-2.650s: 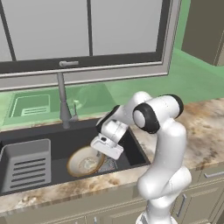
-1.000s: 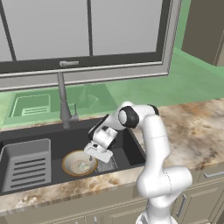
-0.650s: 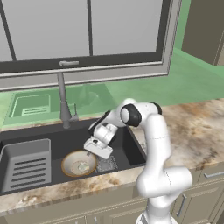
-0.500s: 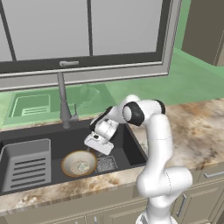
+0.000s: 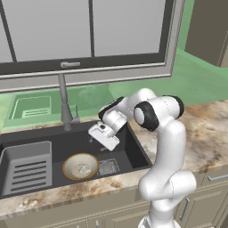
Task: Pick the garlic from the cabinet and place it in the bowl. Then pick the bowl and place it in the sink. Then turn on the sink facuet.
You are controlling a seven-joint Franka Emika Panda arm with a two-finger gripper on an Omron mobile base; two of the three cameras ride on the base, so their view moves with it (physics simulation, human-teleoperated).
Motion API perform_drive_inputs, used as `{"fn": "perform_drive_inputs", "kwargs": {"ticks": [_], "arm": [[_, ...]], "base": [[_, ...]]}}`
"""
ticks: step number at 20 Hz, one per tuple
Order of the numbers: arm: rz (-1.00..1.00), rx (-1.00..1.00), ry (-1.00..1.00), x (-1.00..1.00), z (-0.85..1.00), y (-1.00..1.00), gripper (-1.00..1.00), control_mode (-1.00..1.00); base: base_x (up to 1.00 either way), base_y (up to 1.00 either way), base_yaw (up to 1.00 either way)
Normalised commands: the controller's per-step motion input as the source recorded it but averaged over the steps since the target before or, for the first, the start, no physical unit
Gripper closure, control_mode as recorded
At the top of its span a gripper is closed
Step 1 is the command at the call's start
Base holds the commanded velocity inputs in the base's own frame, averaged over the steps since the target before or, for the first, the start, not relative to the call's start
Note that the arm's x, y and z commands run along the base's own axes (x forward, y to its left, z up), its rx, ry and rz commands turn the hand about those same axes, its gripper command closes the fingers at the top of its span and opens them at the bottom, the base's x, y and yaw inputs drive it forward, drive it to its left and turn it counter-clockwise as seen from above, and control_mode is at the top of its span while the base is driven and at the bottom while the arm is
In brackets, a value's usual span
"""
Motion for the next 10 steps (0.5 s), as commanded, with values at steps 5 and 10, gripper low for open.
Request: {"fn": "perform_drive_inputs", "kwargs": {"ticks": [5, 10], "arm": [[0.01, 0.03, 0.19, -0.08, 0.08, 0.28, -1.0, -1.0], [-0.35, 0.29, 0.21, -0.4, 0.84, 0.06, -1.0, -1.0]], "base": [[0.0, 0.0, 0.0], [0.0, 0.0, 0.0]]}}
